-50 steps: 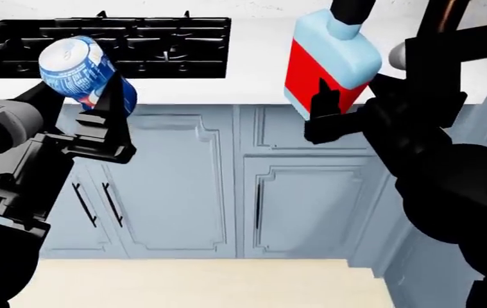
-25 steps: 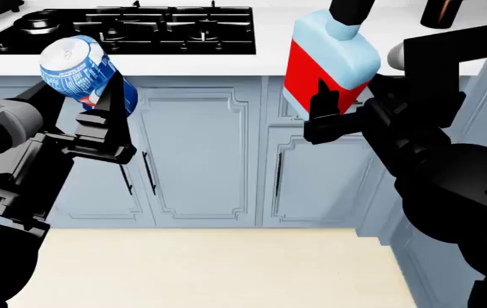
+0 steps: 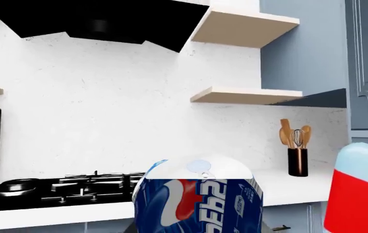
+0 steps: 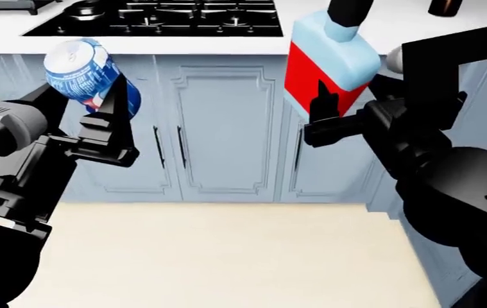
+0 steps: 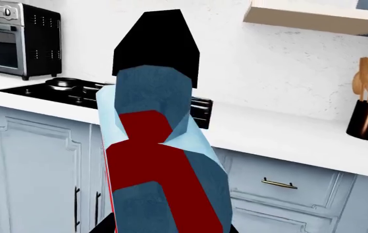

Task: Move the drinks to the dining counter.

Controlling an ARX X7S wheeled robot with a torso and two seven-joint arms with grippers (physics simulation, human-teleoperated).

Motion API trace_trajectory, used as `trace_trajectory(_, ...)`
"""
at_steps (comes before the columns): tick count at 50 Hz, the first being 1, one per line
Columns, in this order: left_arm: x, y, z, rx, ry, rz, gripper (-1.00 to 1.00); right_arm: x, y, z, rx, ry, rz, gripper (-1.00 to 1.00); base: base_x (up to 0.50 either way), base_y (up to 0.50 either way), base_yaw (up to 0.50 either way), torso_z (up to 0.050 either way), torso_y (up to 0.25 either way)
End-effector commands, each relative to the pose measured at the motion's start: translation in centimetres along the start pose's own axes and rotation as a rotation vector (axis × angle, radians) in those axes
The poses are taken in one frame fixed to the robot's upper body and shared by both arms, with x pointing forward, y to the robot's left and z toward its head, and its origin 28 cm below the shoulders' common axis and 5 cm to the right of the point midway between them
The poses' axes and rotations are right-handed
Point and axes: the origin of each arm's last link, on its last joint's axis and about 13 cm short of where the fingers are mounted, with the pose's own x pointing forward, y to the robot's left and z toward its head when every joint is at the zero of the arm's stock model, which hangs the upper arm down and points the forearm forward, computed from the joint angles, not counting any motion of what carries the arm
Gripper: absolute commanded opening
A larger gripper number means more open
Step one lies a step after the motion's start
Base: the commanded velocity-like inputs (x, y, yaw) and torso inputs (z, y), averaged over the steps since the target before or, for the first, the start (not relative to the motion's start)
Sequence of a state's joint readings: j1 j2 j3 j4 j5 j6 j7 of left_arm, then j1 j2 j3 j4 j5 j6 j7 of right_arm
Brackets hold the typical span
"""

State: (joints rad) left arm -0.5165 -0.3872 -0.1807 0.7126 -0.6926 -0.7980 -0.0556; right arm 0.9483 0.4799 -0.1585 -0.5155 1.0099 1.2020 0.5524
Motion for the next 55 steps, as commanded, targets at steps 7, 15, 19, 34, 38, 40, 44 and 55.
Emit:
trace_trajectory(7, 0.13, -0.07, 0.28, -0.01, -0.01, -0.005, -1.0, 0.0, -0.32, 0.64, -0.006, -0.034, -0.024, -1.0, -0.5, 0.32, 0.0, 0.001, 0.0)
trace_trajectory(15, 0.13, -0.01, 0.21, -0.009, -0.008, -0.003, -1.0, 0.18, -0.28, 0.59, -0.008, -0.03, -0.02, -1.0, -0.5, 0.33, 0.0, 0.0, 0.0)
trace_trajectory(19, 0.06, 0.03, 0.24, -0.008, -0.009, -0.001, -1.0, 0.18, -0.3, 0.51, -0.012, -0.03, -0.024, -1.0, -0.5, 0.33, 0.0, 0.0, 0.0)
trace_trajectory(34, -0.1, 0.03, 0.18, -0.011, -0.009, 0.0, -1.0, 0.11, -0.31, 0.41, -0.013, -0.025, -0.035, -1.0, -0.5, 0.32, 0.0, 0.001, 0.001)
trace_trajectory(38, -0.08, 0.03, 0.14, -0.011, -0.008, 0.0, -1.0, 0.1, -0.3, 0.31, -0.009, -0.026, -0.033, -1.0, -0.5, 0.32, 0.0, 0.003, 0.0)
trace_trajectory(40, -0.08, 0.03, 0.14, -0.011, -0.007, 0.0, -1.0, -0.08, -0.19, 0.39, -0.014, -0.049, -0.009, -1.0, -0.5, 0.32, 0.0, 0.0, 0.0)
trace_trajectory(44, -0.13, 0.02, 0.15, -0.009, -0.007, -0.002, -1.0, -0.11, -0.37, 0.36, -0.009, -0.045, -0.025, -1.0, -0.48, 0.17, 0.19, 0.0, 0.0)
trace_trajectory(55, -0.08, 0.0, 0.23, -0.007, -0.008, -0.001, -1.0, 0.15, -0.65, 0.25, -0.043, -0.051, -0.094, -1.0, -0.01, 0.0, 0.26, 0.0, 0.001)
